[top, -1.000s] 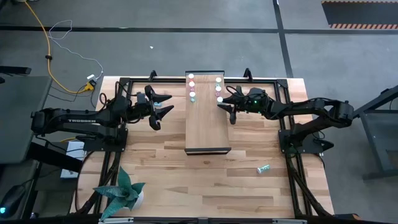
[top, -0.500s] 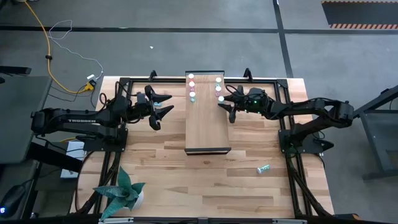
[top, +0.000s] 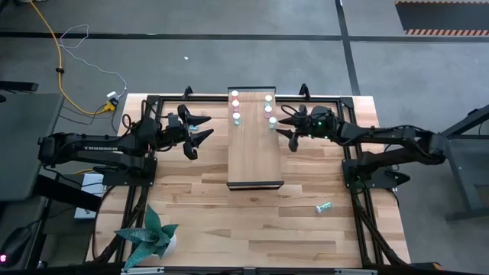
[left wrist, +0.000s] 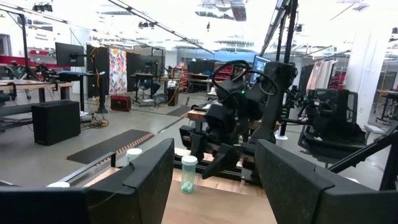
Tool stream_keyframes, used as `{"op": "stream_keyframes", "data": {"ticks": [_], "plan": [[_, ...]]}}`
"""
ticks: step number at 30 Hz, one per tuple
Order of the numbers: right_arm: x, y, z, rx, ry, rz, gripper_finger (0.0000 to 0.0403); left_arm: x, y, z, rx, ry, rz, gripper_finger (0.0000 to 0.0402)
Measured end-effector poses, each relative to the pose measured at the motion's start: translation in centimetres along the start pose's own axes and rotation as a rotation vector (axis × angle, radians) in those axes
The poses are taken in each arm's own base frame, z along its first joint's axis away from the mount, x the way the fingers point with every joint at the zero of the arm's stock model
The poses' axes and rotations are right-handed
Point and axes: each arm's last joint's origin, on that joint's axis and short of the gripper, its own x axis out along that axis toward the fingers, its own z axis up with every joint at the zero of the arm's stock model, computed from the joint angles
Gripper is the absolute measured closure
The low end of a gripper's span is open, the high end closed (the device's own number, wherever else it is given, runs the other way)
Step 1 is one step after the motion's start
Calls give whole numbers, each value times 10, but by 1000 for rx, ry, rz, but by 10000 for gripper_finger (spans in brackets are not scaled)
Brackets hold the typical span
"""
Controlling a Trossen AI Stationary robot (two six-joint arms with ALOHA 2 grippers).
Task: Pick and place medicine bottles onto shelf by color
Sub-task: Put the transparent orange pill bottle on the shelf
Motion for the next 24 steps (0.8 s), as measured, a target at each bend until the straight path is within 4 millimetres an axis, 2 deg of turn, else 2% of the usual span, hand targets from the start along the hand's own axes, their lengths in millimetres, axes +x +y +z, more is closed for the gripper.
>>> {"op": "stream_keyframes", "data": {"ticks": [15, 19, 24], "plan": [[-62, 9, -5, 41, 190, 50, 233, 0, 0, -5, 4, 50, -7, 188], [-64, 11, -9, 68, 159, 78, 233, 0, 0, -5, 3, 53, -7, 188], [-56, 13, -39, 69, 83, 98, 233, 0, 0, -6, -9, 66, -6, 188]]}}
